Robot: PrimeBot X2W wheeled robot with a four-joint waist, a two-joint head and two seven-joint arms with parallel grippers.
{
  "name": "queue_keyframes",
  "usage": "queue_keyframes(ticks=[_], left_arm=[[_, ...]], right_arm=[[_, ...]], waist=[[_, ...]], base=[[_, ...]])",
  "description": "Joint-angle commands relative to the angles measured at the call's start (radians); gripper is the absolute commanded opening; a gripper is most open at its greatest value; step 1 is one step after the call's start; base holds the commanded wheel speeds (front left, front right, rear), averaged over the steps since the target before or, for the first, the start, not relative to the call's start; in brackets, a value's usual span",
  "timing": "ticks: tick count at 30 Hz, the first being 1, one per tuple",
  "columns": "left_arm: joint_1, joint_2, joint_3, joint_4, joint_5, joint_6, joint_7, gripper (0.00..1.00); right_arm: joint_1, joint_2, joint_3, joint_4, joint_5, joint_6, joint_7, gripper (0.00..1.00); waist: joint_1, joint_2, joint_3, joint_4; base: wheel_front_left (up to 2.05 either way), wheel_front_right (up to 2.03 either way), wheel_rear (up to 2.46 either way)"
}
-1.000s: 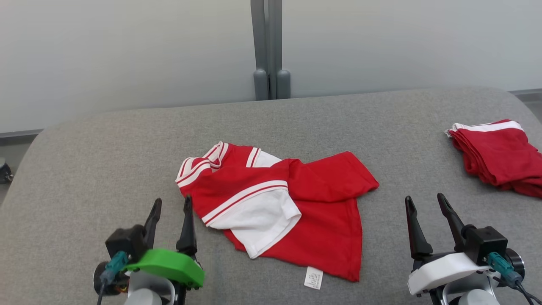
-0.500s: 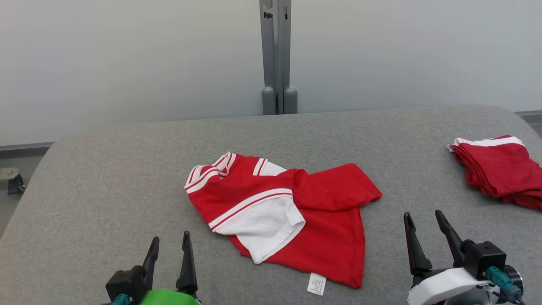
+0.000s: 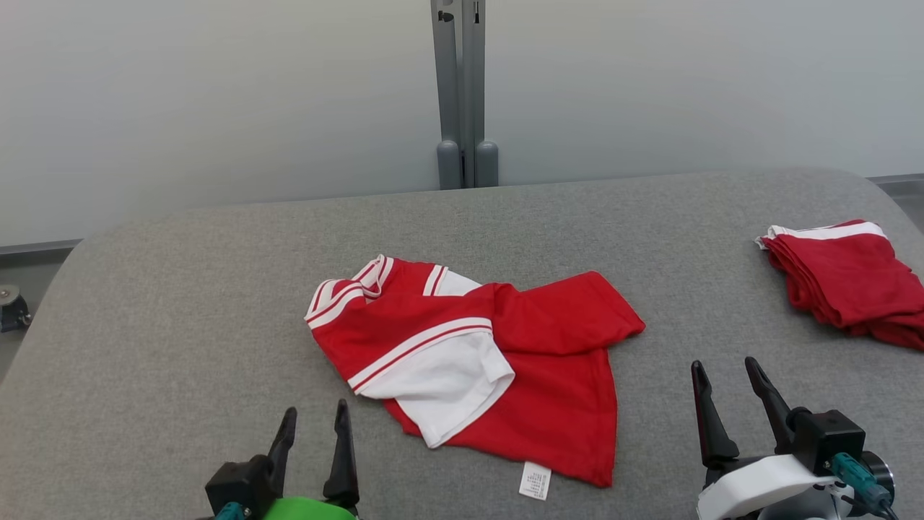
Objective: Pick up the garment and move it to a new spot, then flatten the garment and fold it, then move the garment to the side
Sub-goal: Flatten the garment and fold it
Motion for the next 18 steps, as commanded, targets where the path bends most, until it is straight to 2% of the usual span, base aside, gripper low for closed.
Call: queue_keyframes(ticks=[1, 9, 18], left_arm=[[-0.011, 0.001, -0.013, 0.011, -0.006, -0.007, 0.0, 1.0], [-0.093, 0.002, -0.163, 0.149, -0.061, -0.034, 0.015, 1.0], [-0.198, 0.003, -0.301, 0.323, -0.207, -0.018, 0.047, 1.0]], right_arm=[[-0.009, -0.002, -0.002, 0.0, -0.004, -0.002, -0.003, 1.0], [-0.022, -0.002, 0.008, 0.003, -0.01, -0.002, -0.003, 1.0], [-0.056, -0.002, 0.026, 0.002, -0.019, -0.002, -0.003, 1.0]], waist=[[0.0, 0.0, 0.004, -0.002], [0.0, 0.0, 0.043, -0.024], [0.0, 0.0, 0.1, -0.081]], base=[[0.0, 0.0, 0.0], [0.0, 0.0, 0.0], [0.0, 0.0, 0.0]])
